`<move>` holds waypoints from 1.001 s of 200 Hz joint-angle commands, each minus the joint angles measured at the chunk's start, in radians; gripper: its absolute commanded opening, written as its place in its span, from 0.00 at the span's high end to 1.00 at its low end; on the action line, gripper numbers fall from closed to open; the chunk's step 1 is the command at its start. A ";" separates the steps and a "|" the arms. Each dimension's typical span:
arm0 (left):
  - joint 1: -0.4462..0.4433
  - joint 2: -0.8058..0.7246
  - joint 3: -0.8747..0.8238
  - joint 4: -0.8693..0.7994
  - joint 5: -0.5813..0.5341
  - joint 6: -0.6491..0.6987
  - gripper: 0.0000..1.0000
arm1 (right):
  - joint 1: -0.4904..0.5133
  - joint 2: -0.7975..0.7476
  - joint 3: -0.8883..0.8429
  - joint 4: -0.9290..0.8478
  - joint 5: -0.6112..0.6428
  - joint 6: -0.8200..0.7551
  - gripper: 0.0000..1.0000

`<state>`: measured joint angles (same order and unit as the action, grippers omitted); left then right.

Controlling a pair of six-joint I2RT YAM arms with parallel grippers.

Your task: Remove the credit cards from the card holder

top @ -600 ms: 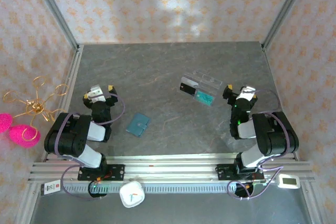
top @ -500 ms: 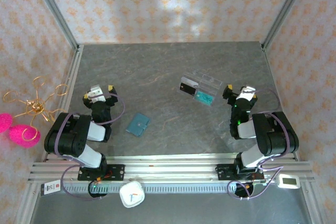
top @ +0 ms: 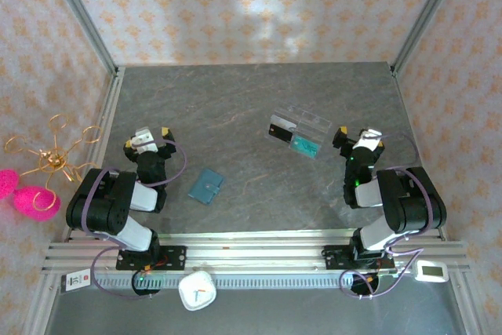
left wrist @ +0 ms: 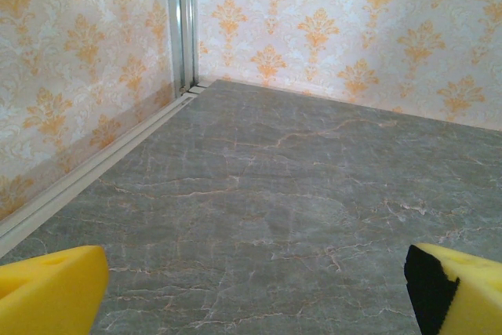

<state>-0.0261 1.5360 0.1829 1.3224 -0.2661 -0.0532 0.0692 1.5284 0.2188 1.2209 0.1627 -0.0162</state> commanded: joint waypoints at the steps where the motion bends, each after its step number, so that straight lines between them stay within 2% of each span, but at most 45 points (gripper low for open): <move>1: 0.003 0.003 0.010 0.046 0.013 -0.002 0.01 | 0.000 -0.008 0.000 0.037 0.003 0.002 0.00; 158: 0.001 0.000 0.009 0.053 0.011 0.001 0.01 | -0.003 -0.014 -0.001 0.036 0.005 0.008 0.00; 169: -0.013 -0.042 0.008 0.030 0.005 0.016 0.01 | -0.003 -0.044 0.023 -0.034 0.037 0.021 0.00; 186: -0.048 -0.144 0.050 -0.131 -0.015 0.051 0.01 | -0.003 -0.105 0.107 -0.240 0.090 0.048 0.00; 200: -0.074 -0.210 0.095 -0.266 -0.036 0.064 0.01 | -0.003 -0.151 0.140 -0.336 0.121 0.067 0.00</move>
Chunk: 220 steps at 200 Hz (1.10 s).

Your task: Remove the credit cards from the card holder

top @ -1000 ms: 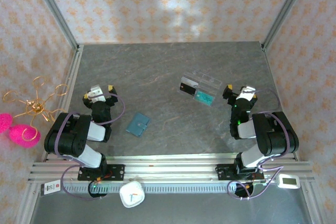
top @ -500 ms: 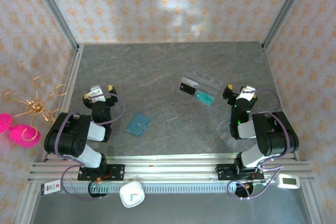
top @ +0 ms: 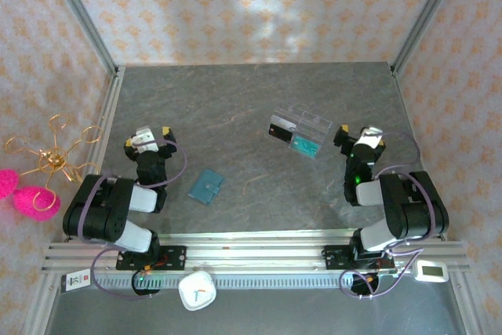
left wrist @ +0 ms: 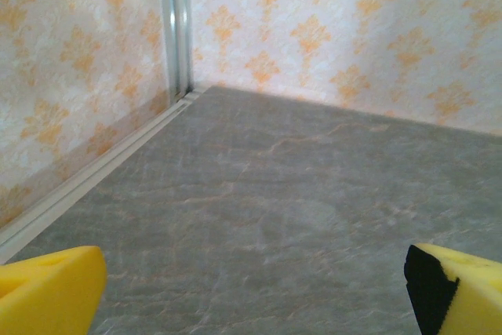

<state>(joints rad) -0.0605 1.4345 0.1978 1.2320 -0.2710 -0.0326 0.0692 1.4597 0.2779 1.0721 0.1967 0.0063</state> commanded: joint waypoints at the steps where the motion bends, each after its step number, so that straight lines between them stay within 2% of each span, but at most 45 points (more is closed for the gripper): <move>1: -0.041 -0.113 0.083 -0.184 -0.033 0.042 0.01 | -0.003 -0.087 0.082 -0.193 0.089 0.048 0.00; 34: -0.090 -0.298 0.106 -0.323 -0.090 -0.050 0.01 | -0.003 -0.238 0.106 -0.333 0.269 0.252 0.00; 44: -0.115 -0.359 0.104 -0.329 -0.103 -0.071 0.01 | -0.003 -0.263 0.151 -0.472 0.336 0.422 0.00; 55: -0.138 -0.418 0.106 -0.346 -0.102 -0.091 0.01 | -0.003 -0.268 0.259 -0.772 0.414 0.707 0.00; 59: -0.144 -0.440 0.107 -0.359 -0.102 -0.102 0.01 | -0.004 -0.265 0.289 -0.843 0.418 0.761 0.00; 71: -0.148 -0.503 0.107 -0.391 -0.099 -0.168 0.01 | -0.004 -0.257 0.300 -0.786 0.282 0.632 0.00; 82: -0.147 -0.558 0.100 -0.410 -0.101 -0.243 0.01 | -0.003 -0.265 0.283 -0.751 0.182 0.642 0.00; 92: -0.147 -0.612 0.089 -0.431 -0.090 -0.319 0.01 | -0.003 -0.272 0.266 -0.705 0.045 0.579 0.00; 119: -0.145 -0.755 0.058 -0.500 -0.089 -0.545 0.01 | -0.004 -0.265 0.299 -0.740 -0.251 0.502 0.00; 124: -0.141 -0.780 0.057 -0.529 -0.084 -0.625 0.01 | -0.003 -0.250 0.314 -0.757 -0.293 0.489 0.00; 143: -0.127 -0.853 0.046 -0.530 0.057 -0.674 0.01 | -0.001 -0.196 0.368 -0.834 -0.415 0.436 0.08; 176: -0.126 -0.904 0.087 -0.606 0.215 -0.707 0.01 | 0.000 -0.177 0.359 -0.877 -0.418 0.416 0.23; 220: -0.125 -0.870 0.090 -0.509 0.447 -0.836 0.01 | 0.004 -0.098 0.397 -0.912 -0.460 0.382 0.27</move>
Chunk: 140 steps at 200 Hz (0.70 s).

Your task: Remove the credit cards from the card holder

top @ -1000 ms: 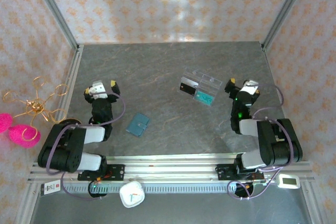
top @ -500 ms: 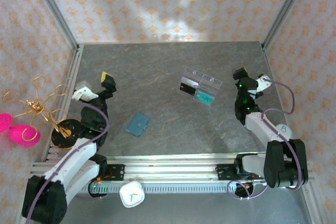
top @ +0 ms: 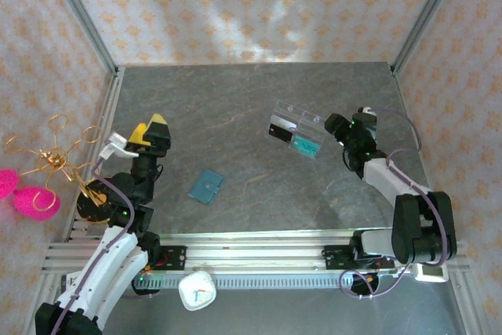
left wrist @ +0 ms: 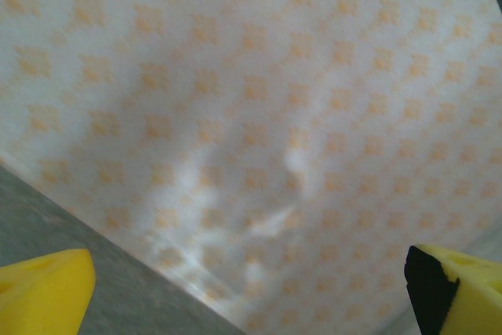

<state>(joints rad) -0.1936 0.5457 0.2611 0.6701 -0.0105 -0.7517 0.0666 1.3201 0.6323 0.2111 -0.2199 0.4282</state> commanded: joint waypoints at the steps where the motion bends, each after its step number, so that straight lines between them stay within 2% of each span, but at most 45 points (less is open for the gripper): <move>1: 0.008 0.020 0.026 0.055 0.191 -0.122 0.01 | 0.008 0.044 0.043 -0.051 -0.044 -0.041 0.27; 27: 0.008 0.043 0.025 0.102 0.242 -0.197 0.01 | 0.016 0.076 0.047 -0.045 -0.065 -0.062 0.32; 59: 0.007 0.045 0.020 0.192 0.319 -0.226 0.02 | 0.030 0.115 0.058 -0.039 -0.072 -0.076 0.37; 78: 0.006 0.043 0.061 0.103 0.350 -0.173 0.10 | 0.034 0.142 0.071 -0.035 -0.068 -0.078 0.39; 98: 0.005 0.049 0.111 -0.020 0.387 -0.123 0.12 | 0.040 0.175 0.086 -0.036 -0.073 -0.089 0.45; 140: -0.003 0.056 0.142 -0.120 0.439 -0.096 0.16 | 0.081 0.236 0.119 -0.069 -0.079 -0.154 0.60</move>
<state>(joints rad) -0.1940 0.6029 0.3748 0.6342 0.3611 -0.8867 0.1200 1.5169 0.7284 0.1829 -0.2909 0.3317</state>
